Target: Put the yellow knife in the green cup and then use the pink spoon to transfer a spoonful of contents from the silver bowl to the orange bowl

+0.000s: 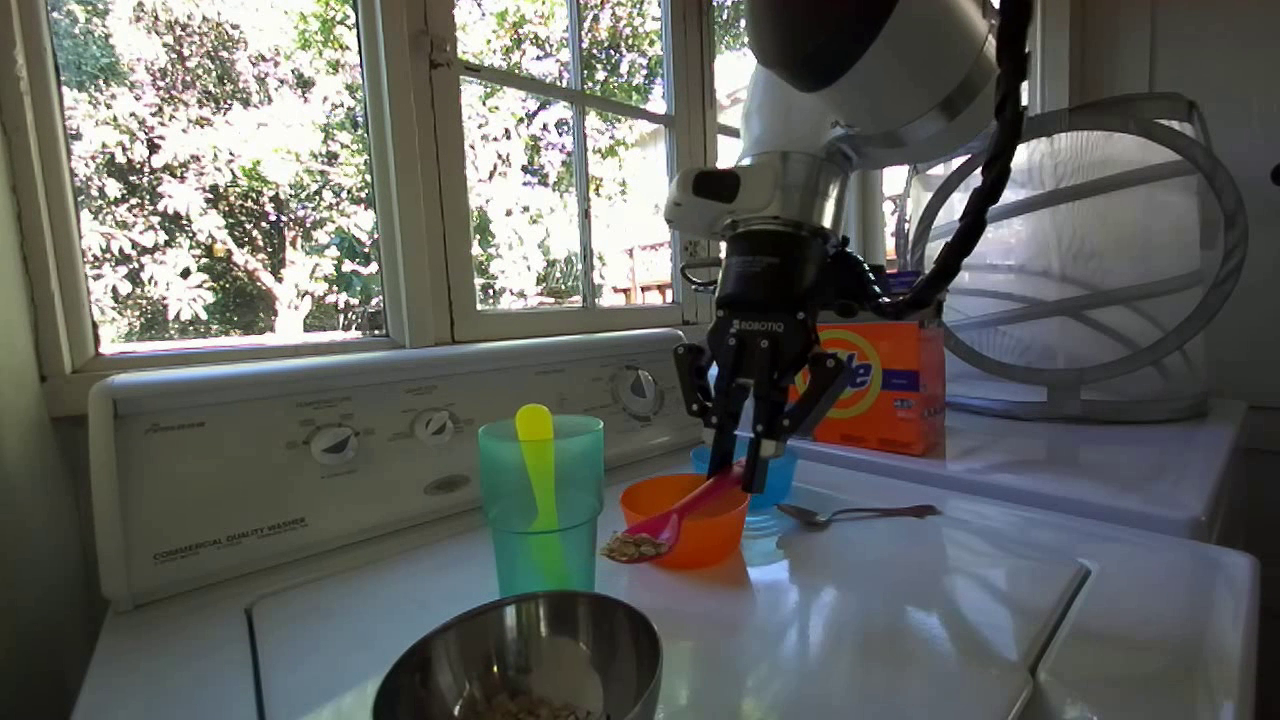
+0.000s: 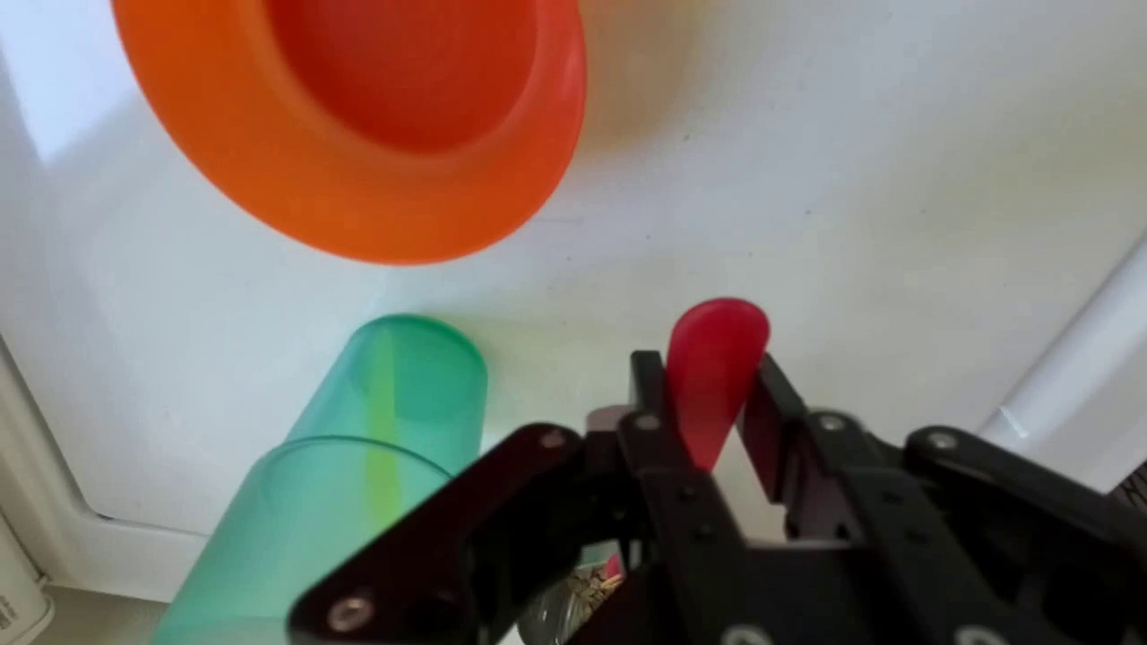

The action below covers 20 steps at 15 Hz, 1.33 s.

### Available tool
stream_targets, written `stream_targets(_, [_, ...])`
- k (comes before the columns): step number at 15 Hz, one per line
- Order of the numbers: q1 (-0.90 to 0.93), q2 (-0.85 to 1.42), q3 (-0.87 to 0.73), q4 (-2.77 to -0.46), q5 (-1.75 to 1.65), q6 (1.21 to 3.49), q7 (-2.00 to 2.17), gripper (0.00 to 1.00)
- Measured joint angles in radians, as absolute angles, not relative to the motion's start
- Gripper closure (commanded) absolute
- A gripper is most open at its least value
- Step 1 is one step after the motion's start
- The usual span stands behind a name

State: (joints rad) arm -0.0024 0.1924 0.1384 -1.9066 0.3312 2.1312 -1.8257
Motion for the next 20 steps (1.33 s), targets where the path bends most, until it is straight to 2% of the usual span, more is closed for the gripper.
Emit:
stream_targets(7, [-0.052,0.229,0.090,-1.862,0.369,2.128,-1.787,0.94])
stream_targets(8, [-0.056,0.237,0.086,-1.854,0.374,2.127,-1.772,0.75])
stream_targets(12, [-0.062,0.257,0.083,-1.831,0.380,2.121,-1.742,0.75])
stream_targets(13, [-0.062,0.258,0.083,-1.831,0.380,2.121,-1.739,0.94])
stream_targets(20, [-0.067,0.258,0.069,-1.824,0.376,2.123,-1.707,0.94])
